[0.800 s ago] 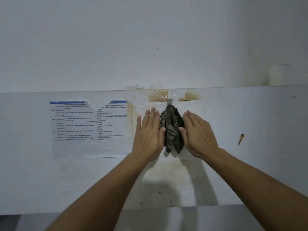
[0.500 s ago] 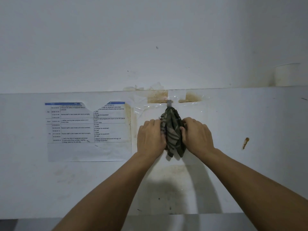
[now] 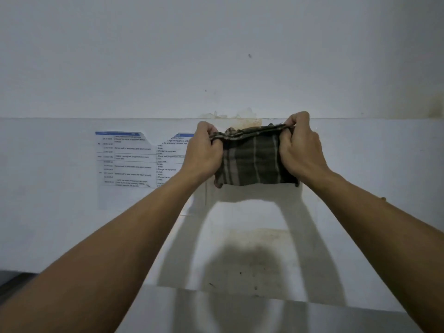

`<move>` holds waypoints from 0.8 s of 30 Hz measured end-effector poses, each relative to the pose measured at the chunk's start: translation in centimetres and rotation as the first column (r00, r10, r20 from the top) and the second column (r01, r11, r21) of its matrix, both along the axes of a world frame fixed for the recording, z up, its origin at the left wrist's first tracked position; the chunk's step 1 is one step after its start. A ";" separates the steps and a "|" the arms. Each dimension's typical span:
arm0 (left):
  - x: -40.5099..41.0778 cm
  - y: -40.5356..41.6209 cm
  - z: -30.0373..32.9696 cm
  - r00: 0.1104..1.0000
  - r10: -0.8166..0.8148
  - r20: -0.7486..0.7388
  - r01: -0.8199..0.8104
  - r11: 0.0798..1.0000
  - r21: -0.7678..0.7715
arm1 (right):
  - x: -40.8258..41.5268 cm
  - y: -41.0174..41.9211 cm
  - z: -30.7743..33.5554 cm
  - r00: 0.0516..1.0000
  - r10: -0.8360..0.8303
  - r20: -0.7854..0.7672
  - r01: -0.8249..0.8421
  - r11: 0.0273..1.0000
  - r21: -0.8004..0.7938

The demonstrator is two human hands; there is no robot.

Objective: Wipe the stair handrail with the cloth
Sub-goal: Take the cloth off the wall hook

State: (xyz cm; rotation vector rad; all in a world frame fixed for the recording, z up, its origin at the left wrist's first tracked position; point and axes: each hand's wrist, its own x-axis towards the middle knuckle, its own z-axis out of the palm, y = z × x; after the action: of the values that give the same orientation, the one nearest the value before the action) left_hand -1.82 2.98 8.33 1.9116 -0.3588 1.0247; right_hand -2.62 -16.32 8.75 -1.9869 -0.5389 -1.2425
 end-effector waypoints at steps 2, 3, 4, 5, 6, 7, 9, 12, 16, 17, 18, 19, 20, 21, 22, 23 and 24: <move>-1.0 2.0 0.0 0.999 -0.011 -0.033 0.011 1.000 -0.002 | -0.2 0.9 -0.1 0.995 0.093 -0.026 -0.093 0.995 -0.032; -1.5 3.1 -0.1 0.998 -0.005 -0.055 0.005 1.000 0.000 | -0.1 1.6 -0.2 0.989 0.140 -0.051 -0.143 0.988 -0.055; -2.0 4.4 -0.3 0.996 0.014 -0.083 -0.013 1.000 0.012 | -0.1 2.4 -0.4 0.980 0.182 -0.082 -0.189 0.979 -0.080; -2.5 5.9 -0.7 0.993 0.044 -0.108 -0.040 0.999 0.031 | 0.0 3.3 -0.6 0.969 0.219 -0.112 -0.231 0.967 -0.109; -3.1 7.4 -1.2 0.989 0.080 -0.125 -0.074 0.996 0.048 | 0.3 4.4 -0.9 0.959 0.247 -0.141 -0.267 0.953 -0.146; -3.7 9.0 -1.9 0.984 0.113 -0.137 -0.106 0.993 0.057 | 0.5 5.6 -1.3 0.950 0.263 -0.168 -0.293 0.937 -0.189; -5.3 12.4 -3.5 0.965 0.179 -0.189 -0.168 0.983 0.075 | 0.7 8.8 -2.1 0.941 0.267 -0.209 -0.321 0.901 -0.291; -8.3 18.3 -6.3 0.919 0.256 -0.299 -0.243 0.967 0.084 | 0.3 14.7 -3.9 0.923 0.288 -0.256 -0.377 0.816 -0.439; -13.0 27.3 -10.5 0.833 0.364 -0.417 -0.379 0.924 0.051 | -0.9 24.4 -6.6 0.880 0.313 -0.356 -0.468 0.700 -0.539; -14.3 29.6 -11.6 0.808 0.392 -0.440 -0.414 0.909 0.049 | -1.3 27.0 -7.4 0.863 0.331 -0.382 -0.500 0.673 -0.545; -15.8 31.8 -12.5 0.784 0.417 -0.461 -0.448 0.893 0.047 | -1.7 29.7 -8.2 0.842 0.352 -0.408 -0.534 0.646 -0.546; -17.3 34.0 -13.4 0.760 0.440 -0.479 -0.481 0.876 0.041 | -2.2 32.4 -8.9 0.823 0.371 -0.431 -0.565 0.616 -0.549; -18.9 36.1 -14.2 0.736 0.462 -0.495 -0.515 0.857 0.034 | -2.8 35.2 -9.7 0.805 0.387 -0.449 -0.591 0.586 -0.555; -20.5 38.1 -15.0 0.713 0.482 -0.510 -0.546 0.837 0.027 | -3.6 37.9 -10.5 0.789 0.404 -0.463 -0.613 0.558 -0.559; -22.2 40.0 -15.7 0.689 0.501 -0.524 -0.577 0.817 0.022 | -4.4 40.7 -11.2 0.772 0.424 -0.474 -0.636 0.532 -0.559; -24.0 41.7 -16.4 0.665 0.522 -0.534 -0.607 0.795 0.021 | -5.4 43.3 -12.0 0.754 0.444 -0.484 -0.657 0.507 -0.558; -25.7 43.3 -17.0 0.643 0.543 -0.540 -0.635 0.772 0.021 | -6.4 45.8 -12.7 0.737 0.464 -0.491 -0.675 0.483 -0.557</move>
State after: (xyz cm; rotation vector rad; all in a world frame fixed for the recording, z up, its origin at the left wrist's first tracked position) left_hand -27.56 46.28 -8.71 2.0915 0.7121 0.8369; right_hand -9.00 29.50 -3.95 -2.2046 -1.5930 -0.2865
